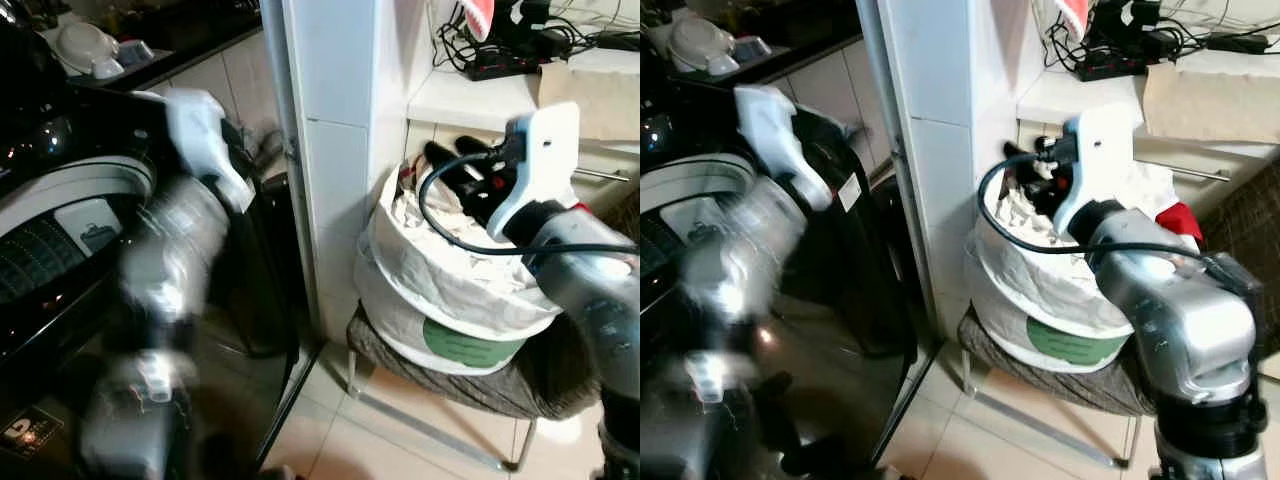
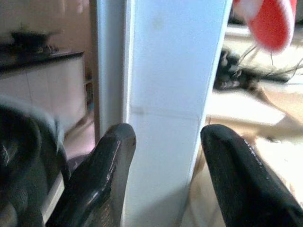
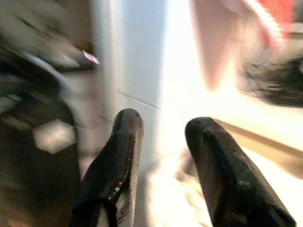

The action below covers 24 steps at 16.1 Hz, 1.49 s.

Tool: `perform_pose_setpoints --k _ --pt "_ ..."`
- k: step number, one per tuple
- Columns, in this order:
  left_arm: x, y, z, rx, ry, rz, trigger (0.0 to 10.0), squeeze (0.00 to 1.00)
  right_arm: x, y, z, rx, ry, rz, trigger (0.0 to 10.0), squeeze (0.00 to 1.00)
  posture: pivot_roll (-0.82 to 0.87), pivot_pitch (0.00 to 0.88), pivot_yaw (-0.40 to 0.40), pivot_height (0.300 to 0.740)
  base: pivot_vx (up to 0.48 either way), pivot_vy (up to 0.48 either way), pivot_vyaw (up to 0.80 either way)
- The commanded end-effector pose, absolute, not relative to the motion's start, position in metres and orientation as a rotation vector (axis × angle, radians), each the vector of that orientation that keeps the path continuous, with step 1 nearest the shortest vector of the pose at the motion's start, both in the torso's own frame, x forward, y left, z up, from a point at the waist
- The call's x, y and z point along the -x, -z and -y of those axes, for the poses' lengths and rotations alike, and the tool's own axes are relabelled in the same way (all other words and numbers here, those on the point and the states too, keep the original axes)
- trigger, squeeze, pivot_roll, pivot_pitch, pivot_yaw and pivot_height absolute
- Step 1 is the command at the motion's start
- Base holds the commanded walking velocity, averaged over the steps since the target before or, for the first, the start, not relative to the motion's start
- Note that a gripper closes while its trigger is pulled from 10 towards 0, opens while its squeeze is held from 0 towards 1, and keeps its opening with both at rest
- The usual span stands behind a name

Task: Clothes washing

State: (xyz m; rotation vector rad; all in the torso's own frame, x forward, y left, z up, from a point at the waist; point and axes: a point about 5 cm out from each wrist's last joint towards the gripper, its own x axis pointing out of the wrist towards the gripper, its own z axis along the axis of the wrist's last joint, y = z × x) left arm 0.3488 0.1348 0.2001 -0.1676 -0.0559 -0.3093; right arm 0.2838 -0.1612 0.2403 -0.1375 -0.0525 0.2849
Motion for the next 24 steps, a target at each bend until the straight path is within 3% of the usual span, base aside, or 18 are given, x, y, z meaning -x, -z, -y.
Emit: perform_pose_setpoints --k 1,3,6,8,16,18,24 --pt "-0.337 -0.195 -0.135 0.108 0.275 0.002 10.0 0.0 -0.282 -0.228 0.159 0.262 -0.22 0.04 10.0 0.0 -0.11 0.0 0.13 0.74 0.0 0.0 0.0" --pt "-0.315 -0.183 -0.13 0.102 0.291 0.089 10.0 0.0 -0.273 -0.196 0.153 0.315 -0.197 -0.037 10.0 0.0 -0.1 0.0 0.12 0.74 0.0 0.0 0.0" --pt "-0.278 -0.152 -0.132 0.034 0.324 0.078 10.0 0.0 -0.263 -0.172 0.146 0.127 -0.22 -0.085 10.0 0.0 -0.1 0.0 0.103 0.74 0.0 0.0 0.0" --pt "-0.269 -0.143 -0.133 -0.046 0.316 0.023 10.0 0.0 -0.261 -0.164 0.148 0.078 -0.227 -0.099 10.0 0.0 -0.09 0.0 0.093 0.74 0.0 0.0 0.0" --pt "-0.257 -0.147 -0.129 -0.021 0.3 0.036 10.0 0.0 -0.247 -0.138 0.136 0.116 -0.421 -0.143 10.0 0.0 -0.08 0.008 0.082 0.74 0.255 0.0 -0.03" --pt "-0.256 -0.148 -0.126 -0.019 0.302 0.036 10.0 0.0 -0.245 -0.137 0.135 0.118 -0.428 -0.134 10.0 0.0 -0.08 0.008 0.082 0.74 0.343 0.0 0.8" --pt "-0.257 -0.147 -0.124 -0.016 0.308 0.03 10.0 0.0 -0.246 -0.138 0.143 0.086 -0.39 -0.119 10.0 0.0 -0.08 0.012 0.088 0.74 0.342 0.0 0.0"
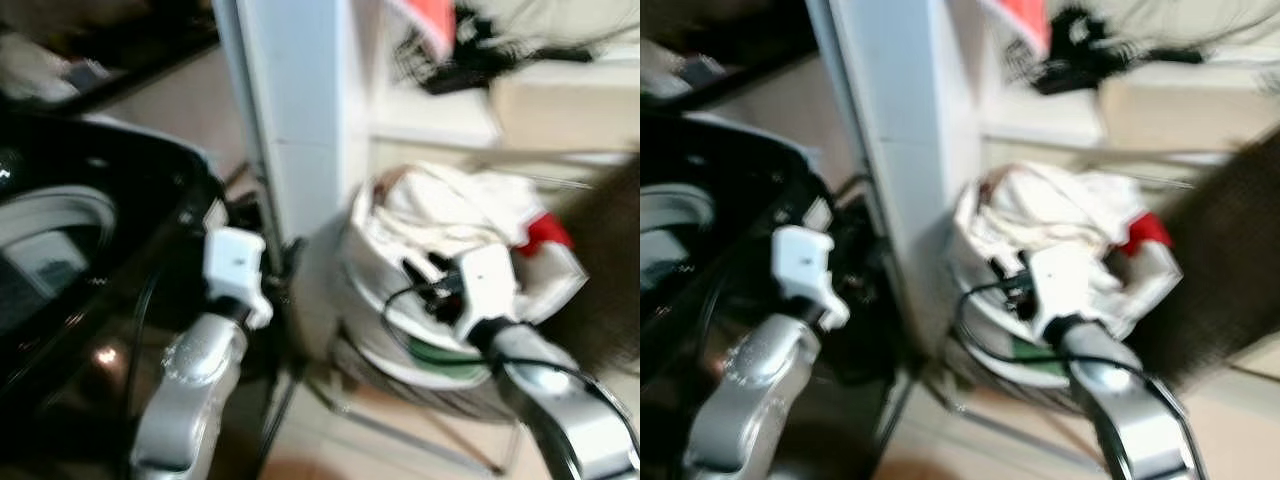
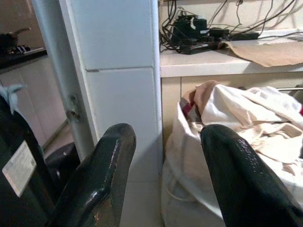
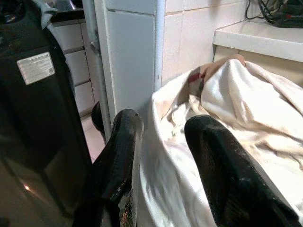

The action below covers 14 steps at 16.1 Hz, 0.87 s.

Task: Clothes washing

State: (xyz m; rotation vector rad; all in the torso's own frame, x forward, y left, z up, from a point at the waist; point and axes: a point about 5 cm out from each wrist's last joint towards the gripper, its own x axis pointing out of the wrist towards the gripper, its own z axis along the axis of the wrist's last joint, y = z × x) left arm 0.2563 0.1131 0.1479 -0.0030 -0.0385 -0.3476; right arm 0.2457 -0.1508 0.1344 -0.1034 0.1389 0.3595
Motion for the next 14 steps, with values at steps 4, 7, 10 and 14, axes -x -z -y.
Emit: perform_pose_setpoints --k 4,7,10,14 --pt "-0.2572 -0.1473 -0.1232 -0.014 0.311 0.028 10.0 0.0 -0.2466 -0.1372 0.1435 0.087 -0.386 -0.116 10.0 0.0 -0.08 0.012 0.088 0.74 0.344 0.0 0.0" --pt "-0.2566 -0.1485 -0.1216 -0.004 0.304 0.042 10.0 0.0 -0.2467 -0.1375 0.1458 0.082 -0.376 -0.111 10.0 0.0 -0.08 0.014 0.088 0.74 0.114 0.0 0.0" --pt "-0.2578 -0.149 -0.1212 -0.01 0.301 0.049 10.0 0.0 -0.2487 -0.1393 0.148 0.075 -0.36 -0.105 10.0 0.0 -0.09 0.015 0.087 0.74 0.0 0.0 0.0" --pt "-0.2628 -0.1474 -0.1228 0.026 0.245 0.034 10.0 0.0 -0.2531 -0.144 0.1517 0.067 -0.322 -0.085 10.0 0.0 -0.09 0.013 0.088 0.74 0.0 -0.12 0.0"
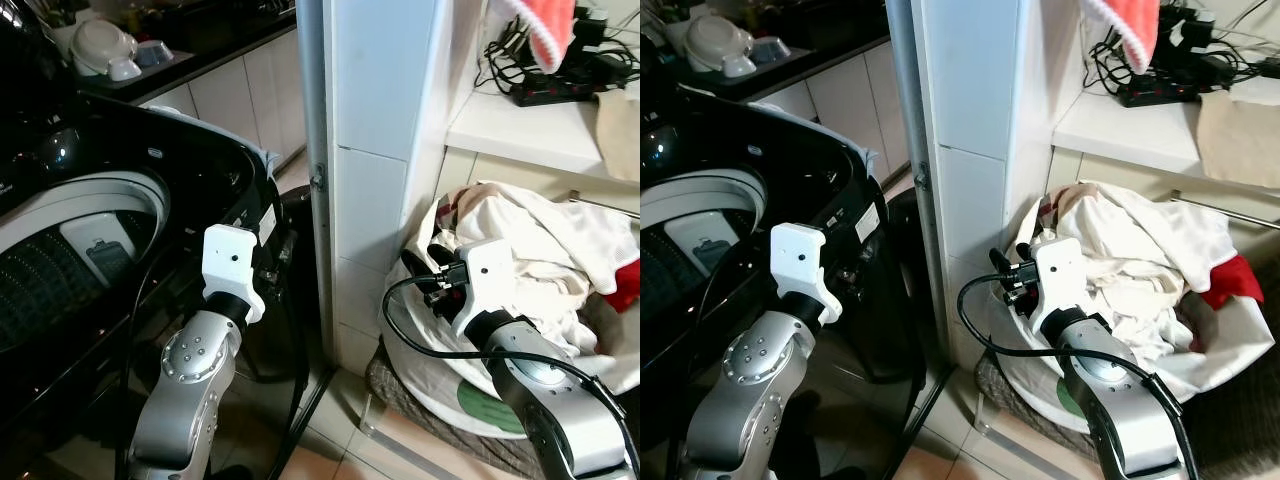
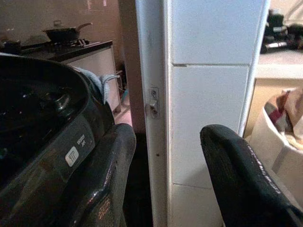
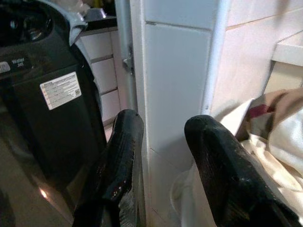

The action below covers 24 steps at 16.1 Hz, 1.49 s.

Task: Clothes washing

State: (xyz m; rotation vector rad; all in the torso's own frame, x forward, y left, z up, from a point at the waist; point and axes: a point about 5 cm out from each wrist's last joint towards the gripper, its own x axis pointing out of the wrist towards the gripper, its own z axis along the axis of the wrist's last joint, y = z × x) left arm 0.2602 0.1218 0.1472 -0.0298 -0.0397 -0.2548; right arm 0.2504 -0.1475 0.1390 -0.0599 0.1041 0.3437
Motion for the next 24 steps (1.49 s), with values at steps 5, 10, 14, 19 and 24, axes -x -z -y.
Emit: perform_pose_setpoints --k 5,10,14,19,24 --pt "-0.269 -0.147 -0.121 0.051 0.238 0.03 10.0 0.0 -0.267 -0.153 0.157 0.068 -0.3 -0.072 10.0 0.0 -0.09 0.0 0.035 0.74 0.0 0.0 0.0" --pt "-0.261 -0.142 -0.125 0.057 0.241 0.031 10.0 0.0 -0.272 -0.152 0.158 0.066 -0.311 -0.09 10.0 0.0 -0.07 0.0 -0.002 0.74 0.0 0.0 0.0" --pt "-0.264 -0.148 -0.12 0.03 0.252 0.073 10.0 0.0 -0.279 -0.15 0.159 0.078 -0.288 -0.07 10.0 0.0 -0.07 0.0 0.017 0.74 0.0 0.0 0.0" --pt "-0.272 -0.155 -0.112 0.007 0.369 0.091 10.0 0.0 -0.294 -0.149 0.193 0.1 -0.132 -0.105 10.0 1.0 -0.09 0.0 0.057 0.74 0.0 0.0 0.0" --pt "-0.278 -0.155 -0.122 0.021 0.255 0.094 10.0 0.0 -0.295 -0.151 0.18 0.122 -0.17 -0.1 10.0 0.0 -0.08 0.0 0.044 0.74 0.0 0.0 0.0"
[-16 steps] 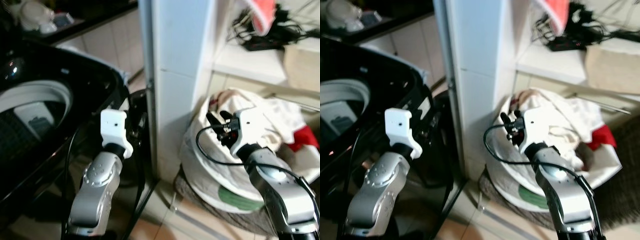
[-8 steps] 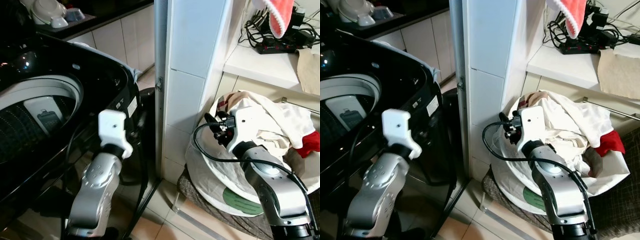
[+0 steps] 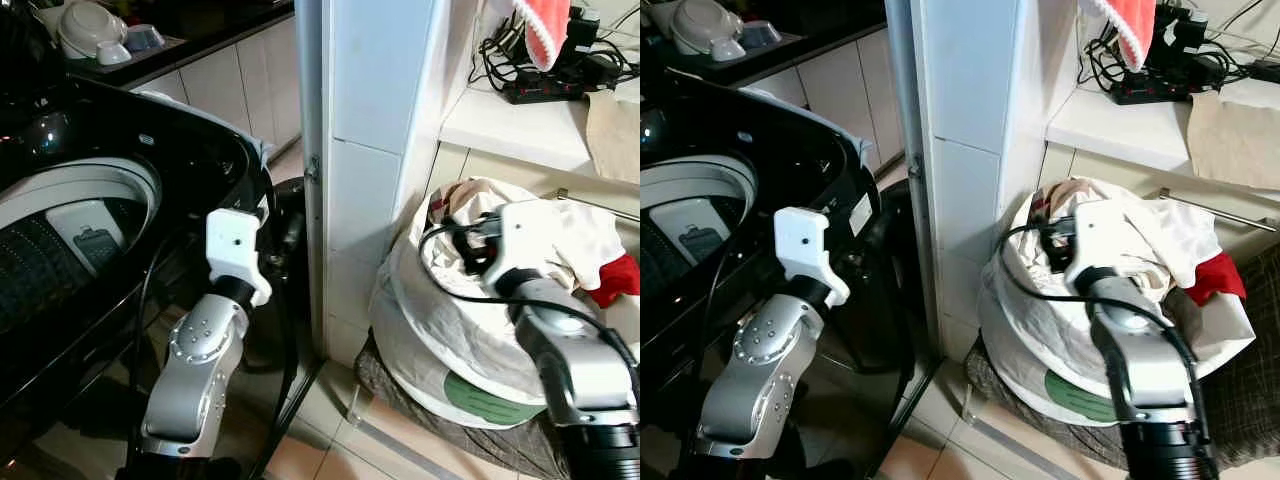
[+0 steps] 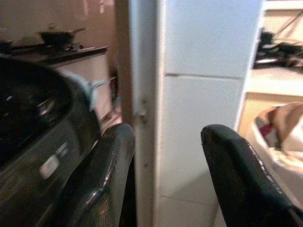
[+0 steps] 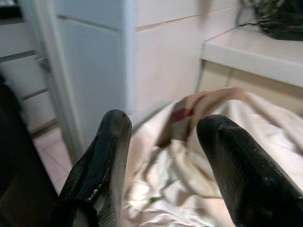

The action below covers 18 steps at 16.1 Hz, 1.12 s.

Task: Clothes washing

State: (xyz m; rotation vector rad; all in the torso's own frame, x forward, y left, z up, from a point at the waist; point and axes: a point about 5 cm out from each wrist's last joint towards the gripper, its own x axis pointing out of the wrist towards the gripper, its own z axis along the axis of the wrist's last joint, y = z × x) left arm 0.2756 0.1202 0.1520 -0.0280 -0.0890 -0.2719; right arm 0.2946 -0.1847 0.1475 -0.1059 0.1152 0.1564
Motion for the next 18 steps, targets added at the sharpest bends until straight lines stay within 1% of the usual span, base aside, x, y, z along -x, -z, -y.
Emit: perform_pose_setpoints --k 1,3,6,9,14,17,18 --pt "-0.278 -0.154 -0.123 0.008 0.247 0.089 10.0 0.0 -0.295 -0.151 0.177 0.101 -0.171 -0.1 10.0 0.0 -0.08 0.001 0.042 0.74 0.0 0.0 0.0" --pt "-0.278 -0.154 -0.124 0.006 0.242 0.091 10.0 0.0 -0.293 -0.15 0.171 0.097 -0.184 -0.096 10.0 0.0 -0.08 0.006 0.045 0.74 0.0 0.0 0.0" --pt "-0.279 -0.153 -0.123 -0.007 0.244 0.087 10.0 0.0 -0.289 -0.15 0.167 0.092 -0.198 -0.093 10.0 0.0 -0.09 0.016 0.055 0.74 0.0 -0.339 0.0" --pt "-0.281 -0.152 -0.124 0.05 0.238 0.062 10.0 0.0 -0.287 -0.15 0.169 0.085 -0.182 -0.096 10.0 0.0 -0.09 0.021 0.065 0.74 0.0 0.0 0.0" --pt "-0.279 -0.159 -0.121 0.02 0.284 0.116 10.0 0.0 -0.283 -0.15 0.165 0.115 -0.221 -0.092 10.0 0.0 -0.09 0.026 0.07 0.74 0.0 0.0 0.0" --pt "-0.279 -0.158 -0.122 0.023 0.284 0.109 10.0 0.0 -0.282 -0.15 0.165 0.123 -0.217 -0.089 10.0 0.0 -0.09 0.028 0.069 0.74 0.276 0.0 0.69" --pt "-0.279 -0.158 -0.121 0.027 0.283 0.106 10.0 0.0 -0.282 -0.149 0.166 0.108 -0.21 -0.096 10.0 0.0 -0.09 0.027 0.069 0.74 0.289 0.0 0.0"
